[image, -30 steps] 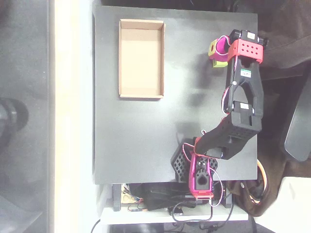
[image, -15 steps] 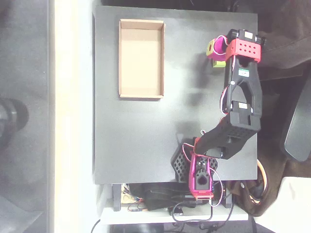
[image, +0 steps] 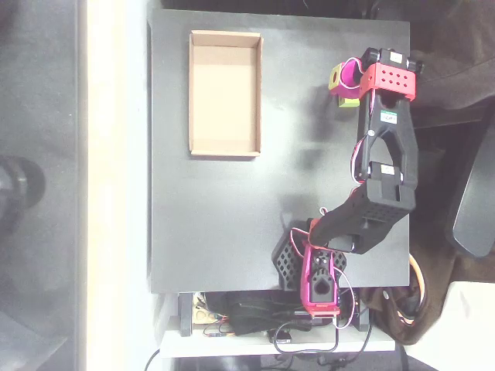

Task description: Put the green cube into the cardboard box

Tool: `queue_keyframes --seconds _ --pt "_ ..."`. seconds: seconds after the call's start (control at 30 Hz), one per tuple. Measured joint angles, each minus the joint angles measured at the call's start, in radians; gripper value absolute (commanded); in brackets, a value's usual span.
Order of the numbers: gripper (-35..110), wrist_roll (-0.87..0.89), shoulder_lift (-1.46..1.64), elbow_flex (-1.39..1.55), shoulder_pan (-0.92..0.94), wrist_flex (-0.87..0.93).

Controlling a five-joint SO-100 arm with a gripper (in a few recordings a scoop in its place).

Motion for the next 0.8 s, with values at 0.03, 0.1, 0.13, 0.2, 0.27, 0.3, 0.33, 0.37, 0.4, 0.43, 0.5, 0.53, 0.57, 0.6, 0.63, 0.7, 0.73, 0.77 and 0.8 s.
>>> queue_keyframes --seconds 0.03,0.1,0.13,0.2,0.27,0.3,0.33,0.37,0.4,0.43,0.5,0.53,0.57,0.6,0.63,0.7,0.73,0.77,0.8 --pt "23 0.0 0.0 0.0 0.0 0.0" --pt "17 -0.006 0.0 0.0 0.0 0.0" --pt "15 -0.006 0.002 0.0 0.003 0.0" --pt "12 -0.006 0.002 0.0 0.015 0.0" --pt "11 -0.006 0.002 -0.002 0.015 0.0" --pt "11 -0.006 0.002 -0.002 0.015 0.0" --pt "11 -0.006 0.002 -0.002 0.015 0.0" --pt "11 -0.006 0.002 -0.002 0.015 0.0" --pt "11 -0.006 0.002 -0.002 0.015 0.0" --pt "11 -0.006 0.002 -0.002 0.015 0.0" --pt "11 -0.006 0.002 -0.002 0.015 0.0" --pt "11 -0.006 0.002 -0.002 0.015 0.0" --pt "11 -0.006 0.002 -0.002 0.015 0.0" --pt "11 -0.005 0.002 -0.003 0.015 0.0" --pt "11 0.0 0.002 -0.005 0.015 0.0" --pt "11 -0.003 0.008 -0.005 0.015 0.0" --pt "11 -0.011 0.012 -0.003 0.015 0.0" --pt "11 -0.011 0.023 -0.002 0.015 0.0" --pt "11 -0.011 0.034 -0.002 0.014 0.0"
